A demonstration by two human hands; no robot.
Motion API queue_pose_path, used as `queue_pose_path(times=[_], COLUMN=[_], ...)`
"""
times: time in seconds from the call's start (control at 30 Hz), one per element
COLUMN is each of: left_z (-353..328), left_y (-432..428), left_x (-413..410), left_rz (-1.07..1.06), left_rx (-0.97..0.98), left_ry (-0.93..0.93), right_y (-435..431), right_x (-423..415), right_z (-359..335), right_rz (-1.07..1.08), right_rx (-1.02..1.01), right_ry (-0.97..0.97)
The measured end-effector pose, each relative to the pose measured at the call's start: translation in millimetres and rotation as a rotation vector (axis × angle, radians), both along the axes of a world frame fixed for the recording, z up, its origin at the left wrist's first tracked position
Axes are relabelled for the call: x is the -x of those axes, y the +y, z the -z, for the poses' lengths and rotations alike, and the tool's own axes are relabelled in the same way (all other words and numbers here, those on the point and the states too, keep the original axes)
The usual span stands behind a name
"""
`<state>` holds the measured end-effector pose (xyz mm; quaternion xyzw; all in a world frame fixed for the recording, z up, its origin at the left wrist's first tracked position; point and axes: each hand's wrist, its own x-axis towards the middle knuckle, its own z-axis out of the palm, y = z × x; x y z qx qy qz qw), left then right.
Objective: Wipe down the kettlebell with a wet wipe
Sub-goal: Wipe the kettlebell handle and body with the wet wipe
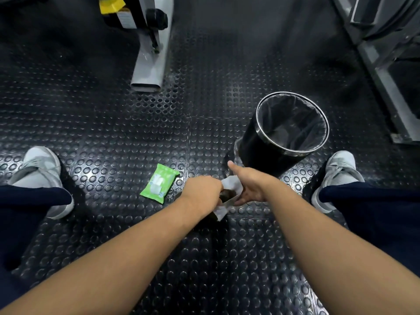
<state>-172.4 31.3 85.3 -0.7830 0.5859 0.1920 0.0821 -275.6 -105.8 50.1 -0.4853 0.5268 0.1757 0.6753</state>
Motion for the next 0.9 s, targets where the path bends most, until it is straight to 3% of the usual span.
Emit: queue_pose_path(times=[0.1, 0.3, 0.4, 0.53, 0.67, 0.9], left_z=[0.0, 0.3, -2.4, -6.3, -9.8, -7.0], left_y=[-1.0, -3.4, -6.4, -8.1, -5.9, -6.5], left_x=[-0.2, -1.2, -3.2, 1.0, 3.3, -1.3], left_rz=[-0.009, -0.002, 0.0, -0.024, -0.051, -0.021], left_rx=[-0.007, -0.026, -0.049, -0.075, -0.067, -0.072], left_ry=[0.02, 0.016, 0.029, 0.014, 0.031, 0.064], right_y=[14.0, 35.2, 16.1, 5.3, 14.7, 40.9], right_x=[-1.0, 21.4, 8.5, -14.9, -19.0, 20.1], right_z=[20.1, 43.6, 16.9, -17.5, 9.8, 41.6], right_rz=[-0.034, 0.317, 0.212, -0.092, -0.23, 0.29], right_rx=[0.071, -0.008, -0.086, 0.051, 0.149, -0.083], right_ry=[0.017, -0.055, -0.039, 0.108, 0.101, -0.095])
